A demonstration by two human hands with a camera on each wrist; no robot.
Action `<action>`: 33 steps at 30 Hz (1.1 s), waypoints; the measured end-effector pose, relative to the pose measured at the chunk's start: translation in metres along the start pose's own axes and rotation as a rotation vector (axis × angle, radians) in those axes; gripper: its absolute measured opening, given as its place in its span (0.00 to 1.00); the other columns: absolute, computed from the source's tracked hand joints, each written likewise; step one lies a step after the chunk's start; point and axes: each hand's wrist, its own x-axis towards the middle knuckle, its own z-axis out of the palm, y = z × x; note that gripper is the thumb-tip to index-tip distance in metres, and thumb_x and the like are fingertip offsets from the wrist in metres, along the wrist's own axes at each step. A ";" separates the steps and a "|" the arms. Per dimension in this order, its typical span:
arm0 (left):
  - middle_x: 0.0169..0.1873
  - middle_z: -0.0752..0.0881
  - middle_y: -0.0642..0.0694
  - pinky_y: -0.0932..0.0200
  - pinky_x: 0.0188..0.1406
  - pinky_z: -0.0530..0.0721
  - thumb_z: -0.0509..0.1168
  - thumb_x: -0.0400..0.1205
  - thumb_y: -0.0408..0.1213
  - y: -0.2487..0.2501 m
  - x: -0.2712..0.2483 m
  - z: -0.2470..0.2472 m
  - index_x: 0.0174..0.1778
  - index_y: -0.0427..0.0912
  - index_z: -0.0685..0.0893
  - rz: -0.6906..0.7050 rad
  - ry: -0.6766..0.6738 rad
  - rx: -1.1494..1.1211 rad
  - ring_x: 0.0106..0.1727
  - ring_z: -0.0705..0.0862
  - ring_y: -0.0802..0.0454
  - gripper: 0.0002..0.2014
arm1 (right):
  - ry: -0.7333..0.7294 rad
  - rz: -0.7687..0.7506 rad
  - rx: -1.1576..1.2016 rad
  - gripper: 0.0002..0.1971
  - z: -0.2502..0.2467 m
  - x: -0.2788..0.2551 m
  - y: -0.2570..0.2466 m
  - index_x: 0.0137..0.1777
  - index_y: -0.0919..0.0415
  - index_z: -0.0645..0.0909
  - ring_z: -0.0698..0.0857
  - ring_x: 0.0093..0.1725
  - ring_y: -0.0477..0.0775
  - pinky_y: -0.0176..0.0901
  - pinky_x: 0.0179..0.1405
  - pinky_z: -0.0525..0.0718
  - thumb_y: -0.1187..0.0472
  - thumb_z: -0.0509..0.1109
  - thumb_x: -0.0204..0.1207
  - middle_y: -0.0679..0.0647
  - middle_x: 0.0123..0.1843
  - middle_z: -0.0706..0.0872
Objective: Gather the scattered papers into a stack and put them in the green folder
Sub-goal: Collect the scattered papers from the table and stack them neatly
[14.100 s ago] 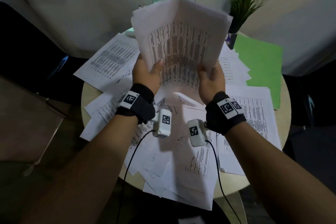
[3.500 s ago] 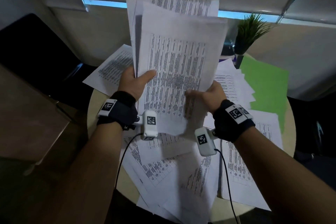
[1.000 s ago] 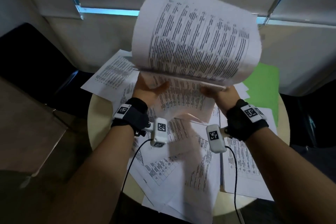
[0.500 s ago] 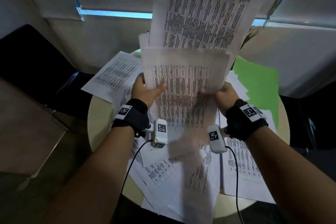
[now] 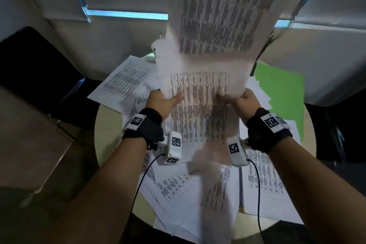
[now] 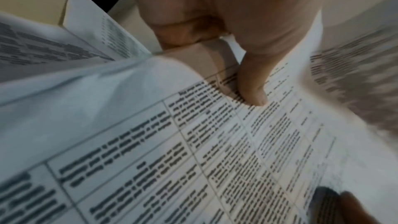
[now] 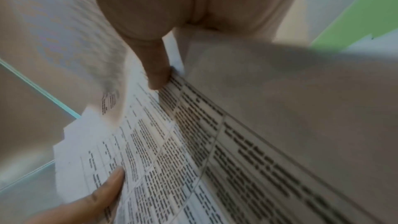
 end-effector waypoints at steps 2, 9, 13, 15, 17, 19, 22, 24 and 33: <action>0.65 0.79 0.27 0.34 0.66 0.77 0.76 0.64 0.65 -0.001 0.001 0.002 0.68 0.26 0.75 0.032 0.005 -0.017 0.66 0.79 0.32 0.49 | 0.050 -0.020 -0.023 0.02 0.003 -0.002 -0.002 0.43 0.60 0.85 0.87 0.33 0.43 0.36 0.35 0.83 0.65 0.75 0.74 0.49 0.35 0.89; 0.40 0.90 0.45 0.60 0.40 0.86 0.78 0.73 0.40 0.016 -0.004 0.013 0.44 0.39 0.88 0.205 0.131 -0.090 0.41 0.89 0.50 0.10 | 0.199 -0.149 -0.054 0.11 0.019 -0.005 -0.012 0.56 0.68 0.85 0.85 0.38 0.47 0.28 0.30 0.81 0.64 0.74 0.76 0.55 0.43 0.86; 0.46 0.91 0.47 0.54 0.51 0.87 0.78 0.72 0.41 0.014 0.003 0.013 0.52 0.39 0.88 0.202 0.148 -0.117 0.48 0.89 0.51 0.16 | 0.256 -0.187 -0.010 0.11 0.020 -0.008 -0.011 0.54 0.67 0.85 0.83 0.36 0.42 0.28 0.32 0.85 0.66 0.76 0.73 0.53 0.44 0.86; 0.48 0.90 0.50 0.51 0.54 0.87 0.78 0.72 0.41 0.005 0.004 0.013 0.55 0.40 0.87 0.180 0.121 -0.168 0.50 0.89 0.52 0.18 | 0.250 -0.187 -0.003 0.14 0.020 -0.011 -0.006 0.57 0.68 0.84 0.84 0.39 0.41 0.23 0.34 0.83 0.67 0.77 0.72 0.52 0.46 0.86; 0.49 0.90 0.51 0.50 0.56 0.86 0.77 0.73 0.41 -0.001 0.003 0.014 0.56 0.41 0.86 0.175 0.101 -0.180 0.52 0.88 0.53 0.17 | 0.249 -0.182 0.013 0.16 0.020 -0.012 -0.003 0.59 0.69 0.84 0.85 0.41 0.44 0.21 0.34 0.82 0.66 0.78 0.72 0.54 0.47 0.87; 0.48 0.89 0.52 0.51 0.58 0.85 0.75 0.76 0.38 0.000 0.002 0.017 0.53 0.40 0.84 0.171 0.094 -0.174 0.52 0.87 0.52 0.12 | 0.239 -0.177 -0.002 0.15 0.020 -0.009 -0.003 0.58 0.69 0.84 0.85 0.41 0.47 0.23 0.32 0.82 0.66 0.77 0.72 0.55 0.46 0.87; 0.47 0.88 0.50 0.50 0.59 0.84 0.71 0.79 0.32 0.010 0.003 0.022 0.55 0.39 0.84 0.187 0.147 -0.192 0.51 0.86 0.50 0.10 | 0.239 -0.165 -0.028 0.13 0.021 -0.004 -0.009 0.57 0.66 0.85 0.86 0.43 0.52 0.30 0.36 0.85 0.65 0.77 0.73 0.52 0.44 0.87; 0.47 0.88 0.51 0.51 0.57 0.85 0.71 0.78 0.33 0.014 0.008 0.020 0.58 0.39 0.85 0.216 0.181 -0.194 0.49 0.87 0.51 0.12 | 0.251 -0.196 0.000 0.15 0.019 -0.001 -0.016 0.58 0.64 0.84 0.88 0.44 0.51 0.34 0.40 0.86 0.64 0.78 0.72 0.51 0.45 0.88; 0.51 0.88 0.50 0.54 0.54 0.86 0.74 0.76 0.33 0.015 0.012 0.018 0.60 0.42 0.81 0.265 0.148 -0.178 0.53 0.87 0.53 0.17 | 0.178 -0.186 -0.020 0.16 0.009 0.005 -0.013 0.59 0.64 0.85 0.89 0.50 0.54 0.48 0.51 0.88 0.64 0.78 0.71 0.55 0.50 0.90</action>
